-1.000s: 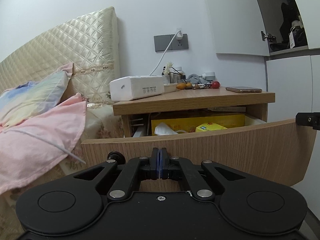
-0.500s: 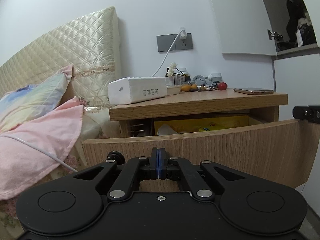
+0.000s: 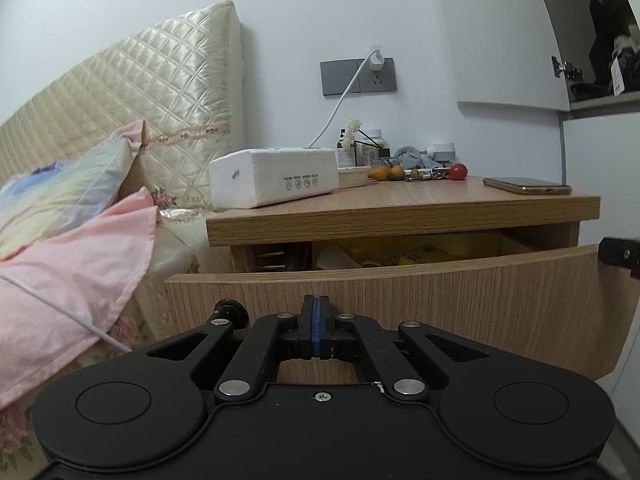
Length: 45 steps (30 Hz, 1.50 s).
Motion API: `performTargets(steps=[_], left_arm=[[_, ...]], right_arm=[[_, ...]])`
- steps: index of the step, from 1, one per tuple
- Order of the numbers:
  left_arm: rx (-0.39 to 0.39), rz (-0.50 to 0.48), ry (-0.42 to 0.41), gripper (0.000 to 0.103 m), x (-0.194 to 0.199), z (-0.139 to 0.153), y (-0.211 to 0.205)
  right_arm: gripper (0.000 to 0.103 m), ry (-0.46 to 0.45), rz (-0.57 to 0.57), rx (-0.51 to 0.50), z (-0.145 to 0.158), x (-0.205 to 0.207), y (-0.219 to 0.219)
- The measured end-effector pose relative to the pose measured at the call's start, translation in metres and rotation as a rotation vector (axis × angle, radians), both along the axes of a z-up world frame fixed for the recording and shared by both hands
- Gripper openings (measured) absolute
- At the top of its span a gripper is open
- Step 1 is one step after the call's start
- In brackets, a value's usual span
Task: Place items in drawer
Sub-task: 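Push the drawer front shut with the closed left tool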
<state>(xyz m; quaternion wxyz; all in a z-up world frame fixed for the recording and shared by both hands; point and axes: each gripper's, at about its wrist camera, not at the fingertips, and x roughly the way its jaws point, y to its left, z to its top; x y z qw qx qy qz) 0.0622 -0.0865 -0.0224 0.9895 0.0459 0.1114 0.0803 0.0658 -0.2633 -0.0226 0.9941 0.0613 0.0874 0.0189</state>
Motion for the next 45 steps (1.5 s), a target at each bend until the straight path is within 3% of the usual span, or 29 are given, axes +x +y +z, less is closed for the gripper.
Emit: performTargets(steps=[25, 41, 45], left_arm=[[-0.040, -0.059, -0.022, 0.000, 0.080, -0.004, 0.015], [-0.051, -0.073, -0.013, 0.000, 0.087, -0.003, 0.016], [-0.087, -0.072, 0.017, 0.006, 0.086, 0.002, 0.021]], right_arm=[[0.010, -0.072, -0.037, -0.008, -0.018, 0.073, 0.017], [0.010, -0.049, -0.020, 0.018, -0.020, 0.080, 0.018], [0.010, -0.028, -0.005, 0.022, -0.018, 0.076, 0.017]])
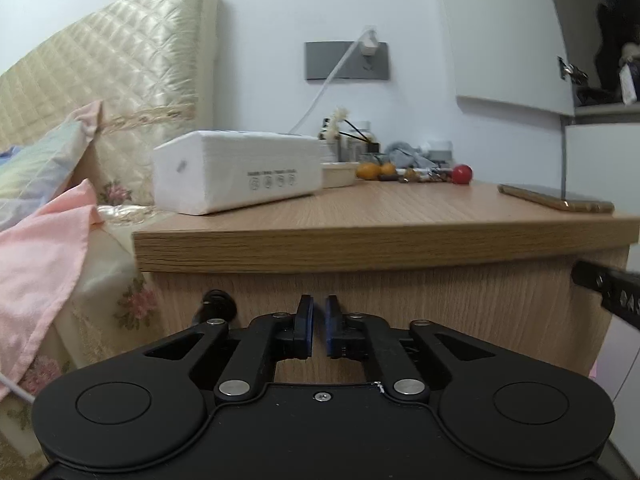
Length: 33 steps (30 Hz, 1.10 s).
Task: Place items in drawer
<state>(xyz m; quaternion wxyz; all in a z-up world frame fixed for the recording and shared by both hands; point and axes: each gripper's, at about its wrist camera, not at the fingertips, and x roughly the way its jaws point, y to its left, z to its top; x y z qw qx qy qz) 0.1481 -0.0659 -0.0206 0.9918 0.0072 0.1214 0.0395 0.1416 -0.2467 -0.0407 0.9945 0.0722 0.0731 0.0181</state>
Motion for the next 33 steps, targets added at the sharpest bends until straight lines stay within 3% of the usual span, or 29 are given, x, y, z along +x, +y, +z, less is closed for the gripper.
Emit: performTargets(steps=[5, 8, 10, 12, 16, 20, 21, 22, 24, 27, 29, 33], left_arm=[[-0.063, 0.017, 0.079, 0.006, -0.007, 0.002, 0.004], [-0.025, 0.014, 0.074, 0.007, -0.016, 0.004, -0.001], [0.012, -0.003, 0.070, 0.018, -0.023, 0.008, -0.005], [-0.022, -0.019, 0.070, 0.025, -0.031, 0.014, -0.003], [-0.086, -0.032, 0.059, 0.027, -0.045, 0.024, 0.003], [-0.030, -0.046, 0.008, 0.044, -0.063, 0.032, -0.001], [-0.012, -0.044, -0.009, 0.049, -0.067, 0.035, -0.002], [-0.002, -0.044, -0.024, 0.053, -0.072, 0.037, -0.003], [-0.005, -0.056, -0.032, 0.062, -0.080, 0.043, -0.002], [-0.020, -0.070, -0.052, 0.079, -0.095, 0.053, 0.005], [-0.019, -0.067, -0.070, 0.080, -0.104, 0.058, 0.009], [-0.053, -0.051, -0.070, 0.087, -0.117, 0.060, 0.022]], right_arm=[[0.010, 0.016, 0.016, 0.008, 0.006, -0.010, -0.001], [0.010, 0.029, 0.031, 0.023, 0.011, -0.016, -0.003], [0.010, 0.048, 0.032, 0.007, 0.015, -0.019, -0.003], [0.010, 0.064, 0.044, 0.010, 0.018, -0.024, -0.004], [0.011, 0.099, 0.065, 0.023, 0.027, -0.034, -0.007], [0.012, 0.120, 0.081, 0.021, 0.033, -0.043, -0.007], [0.018, 0.124, 0.085, 0.019, 0.035, -0.045, -0.007], [0.031, 0.129, 0.088, 0.017, 0.036, -0.047, -0.006], [0.043, 0.123, 0.100, 0.012, 0.038, -0.053, -0.004], [0.044, 0.115, 0.116, -0.023, 0.041, -0.062, 0.003], [0.044, 0.108, 0.133, -0.032, 0.044, -0.067, 0.007], [0.060, 0.082, 0.160, -0.054, 0.052, -0.082, 0.014]])
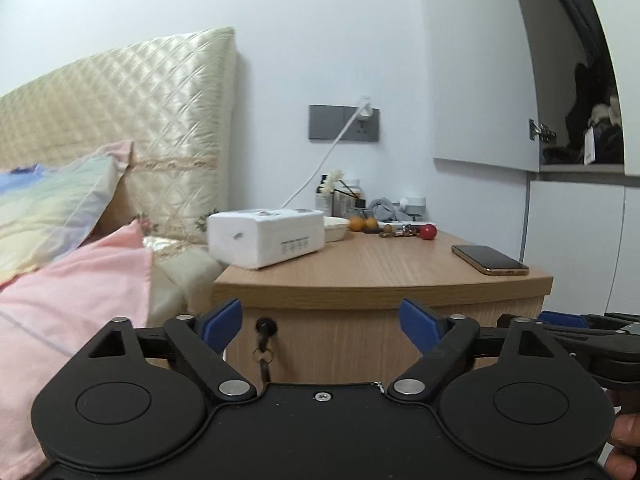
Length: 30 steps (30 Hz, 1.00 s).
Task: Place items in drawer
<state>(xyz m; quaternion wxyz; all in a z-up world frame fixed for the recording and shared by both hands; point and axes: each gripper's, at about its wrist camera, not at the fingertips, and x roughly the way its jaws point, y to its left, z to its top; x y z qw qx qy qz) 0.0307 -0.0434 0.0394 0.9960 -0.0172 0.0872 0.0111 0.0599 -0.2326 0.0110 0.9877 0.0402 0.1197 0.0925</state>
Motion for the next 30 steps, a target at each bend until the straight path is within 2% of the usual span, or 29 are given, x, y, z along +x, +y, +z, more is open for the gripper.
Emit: performTargets(steps=[4, 7, 12, 15, 22, 30], left_arm=[[0.008, 0.004, 0.008, 0.089, -0.013, 0.000, 0.007], [0.019, -0.018, 0.014, 0.091, -0.023, -0.001, 0.009], [0.001, -0.028, 0.014, 0.094, -0.043, -0.005, 0.015], [-0.026, -0.032, 0.017, 0.099, -0.052, -0.008, 0.019], [-0.040, -0.056, 0.021, 0.099, -0.071, -0.012, 0.022], [0.005, -0.025, -0.009, 0.101, -0.090, -0.017, 0.017]], right_arm=[[0.082, -0.020, 0.023, 0.016, 0.008, -0.015, 0.003], [0.091, -0.039, 0.038, 0.014, 0.012, -0.026, 0.004], [0.096, -0.070, 0.053, 0.009, 0.015, -0.046, 0.003], [0.103, -0.081, 0.059, 0.030, 0.016, -0.057, -0.001], [0.103, -0.133, 0.056, 0.047, 0.017, -0.085, -0.008], [0.103, -0.165, 0.073, 0.047, 0.008, -0.114, -0.010]])
